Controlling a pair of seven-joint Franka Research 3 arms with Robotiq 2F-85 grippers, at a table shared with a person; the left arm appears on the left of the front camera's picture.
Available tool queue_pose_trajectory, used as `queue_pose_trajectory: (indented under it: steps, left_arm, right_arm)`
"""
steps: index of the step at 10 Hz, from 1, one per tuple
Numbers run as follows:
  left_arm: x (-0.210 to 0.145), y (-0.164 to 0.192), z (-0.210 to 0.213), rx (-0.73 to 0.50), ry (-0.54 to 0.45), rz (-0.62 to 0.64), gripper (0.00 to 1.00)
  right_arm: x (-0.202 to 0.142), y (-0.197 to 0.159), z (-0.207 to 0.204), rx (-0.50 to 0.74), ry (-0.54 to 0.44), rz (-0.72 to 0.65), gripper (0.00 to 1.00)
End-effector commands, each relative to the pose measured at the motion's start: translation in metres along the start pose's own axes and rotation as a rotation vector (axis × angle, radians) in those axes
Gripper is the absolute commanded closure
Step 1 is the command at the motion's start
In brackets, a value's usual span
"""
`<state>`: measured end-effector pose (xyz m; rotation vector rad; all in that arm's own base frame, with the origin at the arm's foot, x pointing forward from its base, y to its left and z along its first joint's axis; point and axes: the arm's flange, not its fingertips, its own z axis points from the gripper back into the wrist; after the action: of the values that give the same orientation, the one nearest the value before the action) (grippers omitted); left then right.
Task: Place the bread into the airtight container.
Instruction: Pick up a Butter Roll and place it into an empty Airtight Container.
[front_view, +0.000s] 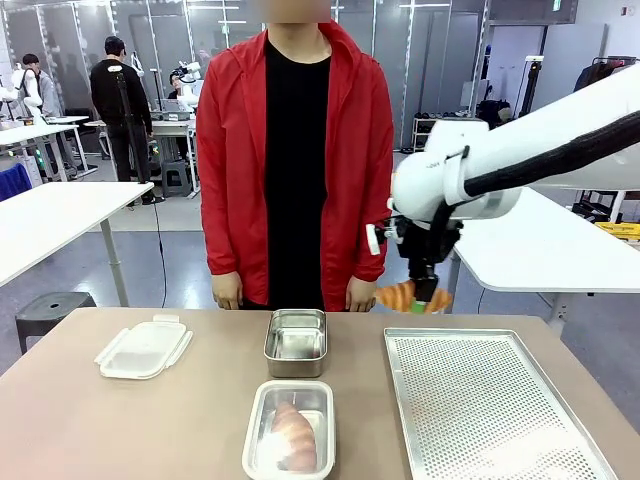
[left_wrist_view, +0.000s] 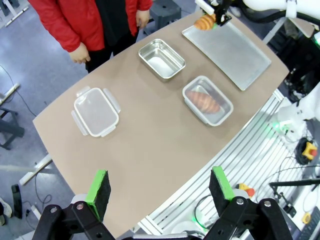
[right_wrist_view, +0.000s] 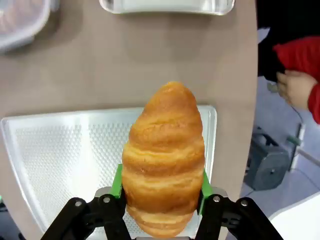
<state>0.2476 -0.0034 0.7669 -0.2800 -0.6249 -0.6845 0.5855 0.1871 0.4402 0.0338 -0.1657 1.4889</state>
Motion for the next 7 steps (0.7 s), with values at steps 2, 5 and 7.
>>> queue_pose_trajectory:
  steps: [2, 5, 7]
  left_arm:
    - [0.001, -0.001, 0.001, -0.014, -0.006, -0.011, 0.00]
    - [0.001, -0.001, 0.001, -0.014, -0.006, -0.011, 0.00]
    - [0.001, -0.001, 0.001, -0.014, -0.006, -0.011, 0.00]
  right_arm:
    - [0.071, -0.003, 0.002, 0.016, -0.049, -0.066, 0.38]
    - [0.140, 0.011, -0.013, 0.003, -0.056, -0.015, 0.38]
    - [0.166, 0.016, -0.030, 0.032, -0.078, -0.030, 0.38]
